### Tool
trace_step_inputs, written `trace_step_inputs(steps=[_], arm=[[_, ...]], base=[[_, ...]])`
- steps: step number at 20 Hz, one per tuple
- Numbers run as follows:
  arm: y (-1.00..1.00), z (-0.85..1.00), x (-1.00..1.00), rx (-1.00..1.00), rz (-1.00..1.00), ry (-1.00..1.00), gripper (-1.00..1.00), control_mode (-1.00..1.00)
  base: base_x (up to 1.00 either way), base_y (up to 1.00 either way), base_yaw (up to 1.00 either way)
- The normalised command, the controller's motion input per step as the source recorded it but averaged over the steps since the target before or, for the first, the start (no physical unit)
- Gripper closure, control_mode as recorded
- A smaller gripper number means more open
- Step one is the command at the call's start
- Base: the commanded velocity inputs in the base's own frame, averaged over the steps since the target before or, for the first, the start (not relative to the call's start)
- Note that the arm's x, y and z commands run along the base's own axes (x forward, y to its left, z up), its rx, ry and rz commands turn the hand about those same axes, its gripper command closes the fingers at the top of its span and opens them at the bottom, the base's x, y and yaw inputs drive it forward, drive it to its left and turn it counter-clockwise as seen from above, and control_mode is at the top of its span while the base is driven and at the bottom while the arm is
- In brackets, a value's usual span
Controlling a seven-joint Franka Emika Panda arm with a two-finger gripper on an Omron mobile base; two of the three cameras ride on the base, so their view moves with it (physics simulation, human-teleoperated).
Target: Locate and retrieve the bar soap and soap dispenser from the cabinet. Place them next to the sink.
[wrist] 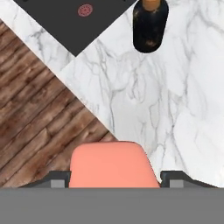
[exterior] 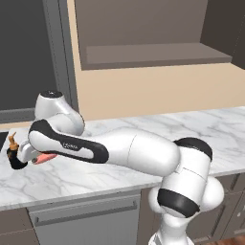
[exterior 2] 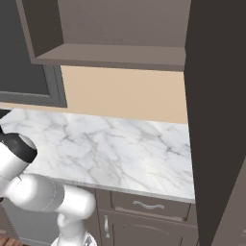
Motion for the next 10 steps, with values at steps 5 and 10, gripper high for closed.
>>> trace_step_inputs(steps=[5, 10], arm=[[0.11, -0.41, 0.22, -0.07, 0.11, -0.01, 1.0, -1.0], [0.16, -0.38, 0.25, -0.1, 0.03, -0.03, 1.0, -1.0]], base=[[0.0, 0.0, 0.0], [0.0, 0.0, 0.0]])
